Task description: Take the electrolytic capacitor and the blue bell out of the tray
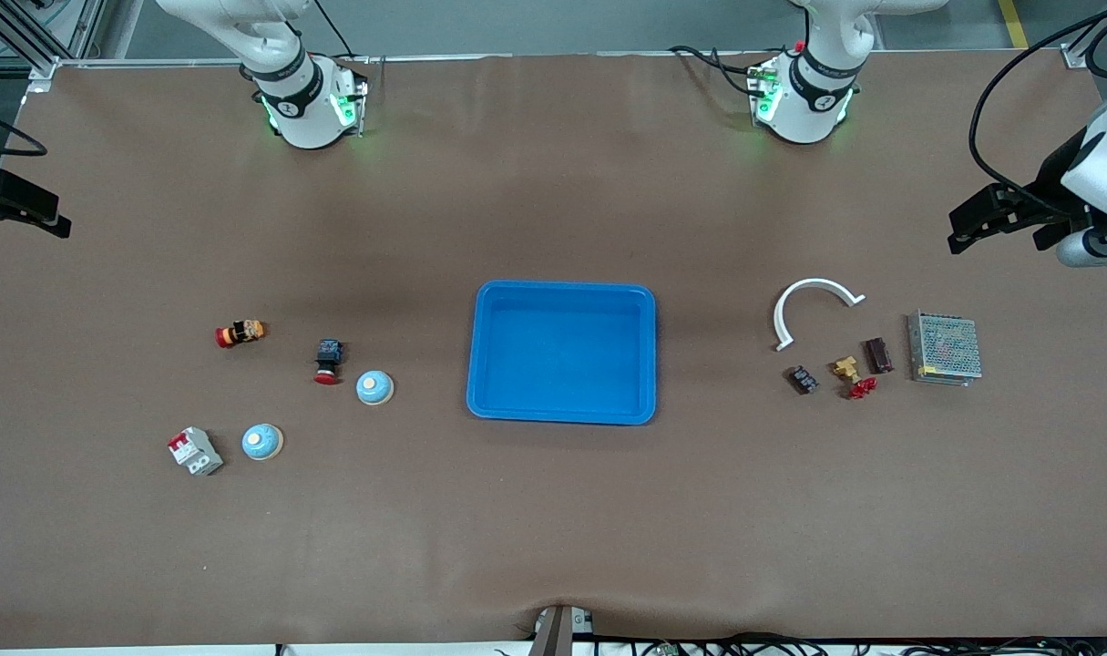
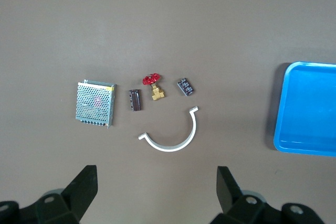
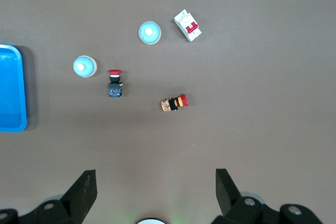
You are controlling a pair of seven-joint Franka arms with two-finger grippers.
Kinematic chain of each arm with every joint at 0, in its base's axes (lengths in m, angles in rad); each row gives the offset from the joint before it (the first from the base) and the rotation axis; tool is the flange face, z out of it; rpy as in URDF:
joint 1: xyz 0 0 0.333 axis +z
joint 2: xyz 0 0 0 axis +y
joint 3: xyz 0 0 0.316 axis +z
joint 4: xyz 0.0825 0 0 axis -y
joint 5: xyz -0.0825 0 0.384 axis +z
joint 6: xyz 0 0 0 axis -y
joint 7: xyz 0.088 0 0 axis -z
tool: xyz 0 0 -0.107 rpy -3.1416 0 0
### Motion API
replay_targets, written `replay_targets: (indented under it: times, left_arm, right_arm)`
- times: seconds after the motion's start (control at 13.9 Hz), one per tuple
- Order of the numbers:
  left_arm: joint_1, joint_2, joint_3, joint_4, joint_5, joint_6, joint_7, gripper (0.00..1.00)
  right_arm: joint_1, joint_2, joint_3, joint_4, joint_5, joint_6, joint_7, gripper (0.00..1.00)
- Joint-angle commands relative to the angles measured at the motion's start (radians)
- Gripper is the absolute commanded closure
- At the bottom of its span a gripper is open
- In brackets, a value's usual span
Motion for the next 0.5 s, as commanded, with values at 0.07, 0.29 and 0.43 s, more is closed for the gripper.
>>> replay_targets:
  times: [0.07, 0.29, 0.43]
  left_arm:
    - [-0.007, 0.009, -0.001, 0.017, -0.002, 0.002, 0.001, 0.0]
    - [0.007, 0.01, -0.001, 0.017, -0.005, 0.002, 0.005, 0.0]
    - [0.002, 0.01, -0.001, 0.017, -0.015, 0.003, 0.002, 0.0]
  right_arm:
    - [-0.019, 0.0, 0.017, 0.005, 0.007, -0.005, 0.002, 0.0]
    - [-0.016, 0.001, 0.019, 0.004, 0.007, -0.007, 0.002, 0.0]
    - [-0.013, 0.001, 0.019, 0.004, 0.007, -0.007, 0.002, 0.0]
